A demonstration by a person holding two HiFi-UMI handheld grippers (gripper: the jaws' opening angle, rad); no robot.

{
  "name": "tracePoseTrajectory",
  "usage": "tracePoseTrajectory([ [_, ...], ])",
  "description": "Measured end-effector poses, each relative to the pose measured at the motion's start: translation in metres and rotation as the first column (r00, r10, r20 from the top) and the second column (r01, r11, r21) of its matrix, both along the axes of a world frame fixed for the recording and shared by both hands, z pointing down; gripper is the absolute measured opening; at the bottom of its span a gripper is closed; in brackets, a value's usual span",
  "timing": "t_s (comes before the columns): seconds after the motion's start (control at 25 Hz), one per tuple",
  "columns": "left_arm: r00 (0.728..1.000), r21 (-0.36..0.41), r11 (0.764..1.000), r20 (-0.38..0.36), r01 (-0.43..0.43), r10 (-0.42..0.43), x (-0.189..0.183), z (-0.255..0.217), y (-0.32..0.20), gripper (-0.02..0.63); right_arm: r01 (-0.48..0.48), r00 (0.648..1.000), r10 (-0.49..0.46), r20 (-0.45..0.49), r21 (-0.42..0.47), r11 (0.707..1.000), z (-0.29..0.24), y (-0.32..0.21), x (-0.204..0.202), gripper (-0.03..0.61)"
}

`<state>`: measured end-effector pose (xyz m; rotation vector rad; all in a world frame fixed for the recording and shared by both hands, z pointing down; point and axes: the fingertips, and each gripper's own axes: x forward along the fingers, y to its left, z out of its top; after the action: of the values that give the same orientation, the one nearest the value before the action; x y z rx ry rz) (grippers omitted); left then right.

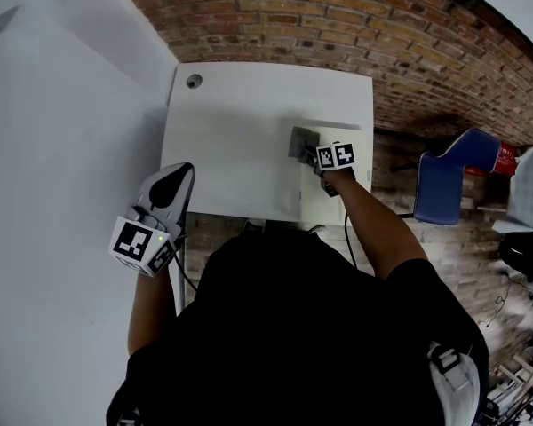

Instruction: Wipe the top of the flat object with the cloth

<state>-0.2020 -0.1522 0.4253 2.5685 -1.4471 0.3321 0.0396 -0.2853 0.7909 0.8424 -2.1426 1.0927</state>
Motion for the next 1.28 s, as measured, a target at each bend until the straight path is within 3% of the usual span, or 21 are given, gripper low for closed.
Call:
tracePoseTrajectory([
  [0.56,1.000,-0.002,1.000,0.006,-0.009,0.009,0.004,-0.002,0.000,0.002,-0.071,0.997,0.071,0.001,-0.016,0.997,0.003,-0.010,0.021,0.011],
  [1.28,0.997,-0.018,0.997,0.008,-0.074,0.075,0.037,0.002,-0.017,0.002,-0.163,0.983,0.161,-0.087,-0.022,0.986,0.011,-0.023,0.112,0.011],
])
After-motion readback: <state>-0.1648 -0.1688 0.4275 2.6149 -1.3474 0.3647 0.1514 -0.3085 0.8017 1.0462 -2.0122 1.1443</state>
